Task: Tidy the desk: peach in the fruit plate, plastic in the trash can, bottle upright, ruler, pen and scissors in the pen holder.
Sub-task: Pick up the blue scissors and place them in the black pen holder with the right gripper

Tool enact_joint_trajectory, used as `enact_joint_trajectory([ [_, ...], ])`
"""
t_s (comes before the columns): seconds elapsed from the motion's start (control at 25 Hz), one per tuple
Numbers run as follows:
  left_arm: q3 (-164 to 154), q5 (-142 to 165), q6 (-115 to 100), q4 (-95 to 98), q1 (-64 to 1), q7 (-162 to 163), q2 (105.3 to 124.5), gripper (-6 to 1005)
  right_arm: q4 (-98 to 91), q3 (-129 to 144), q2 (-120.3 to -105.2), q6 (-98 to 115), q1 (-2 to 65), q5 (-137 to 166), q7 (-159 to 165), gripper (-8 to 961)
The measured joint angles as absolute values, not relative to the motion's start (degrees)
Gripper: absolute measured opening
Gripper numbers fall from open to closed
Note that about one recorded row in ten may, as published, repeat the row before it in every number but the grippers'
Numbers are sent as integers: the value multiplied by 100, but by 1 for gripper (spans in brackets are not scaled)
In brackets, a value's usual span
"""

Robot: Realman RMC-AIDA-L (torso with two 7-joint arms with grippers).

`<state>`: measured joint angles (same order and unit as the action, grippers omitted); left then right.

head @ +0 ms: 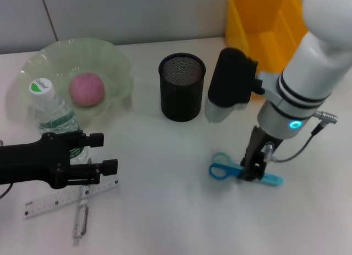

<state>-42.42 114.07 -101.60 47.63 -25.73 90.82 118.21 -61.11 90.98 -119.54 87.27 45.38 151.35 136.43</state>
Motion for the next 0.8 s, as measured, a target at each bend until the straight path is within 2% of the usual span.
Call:
enact_joint_trajectory([
  [0.44, -4210, 11393, -10175, 4764, -2566, 9111, 11821, 847, -7847, 8119, -11916, 9162, 3927, 14424, 13554, 221],
  [0.8, -4231, 11356, -10203, 4763, -2571, 9126, 11821, 847, -8098, 7391, -11919, 7571, 3261, 12625, 12632, 222],
])
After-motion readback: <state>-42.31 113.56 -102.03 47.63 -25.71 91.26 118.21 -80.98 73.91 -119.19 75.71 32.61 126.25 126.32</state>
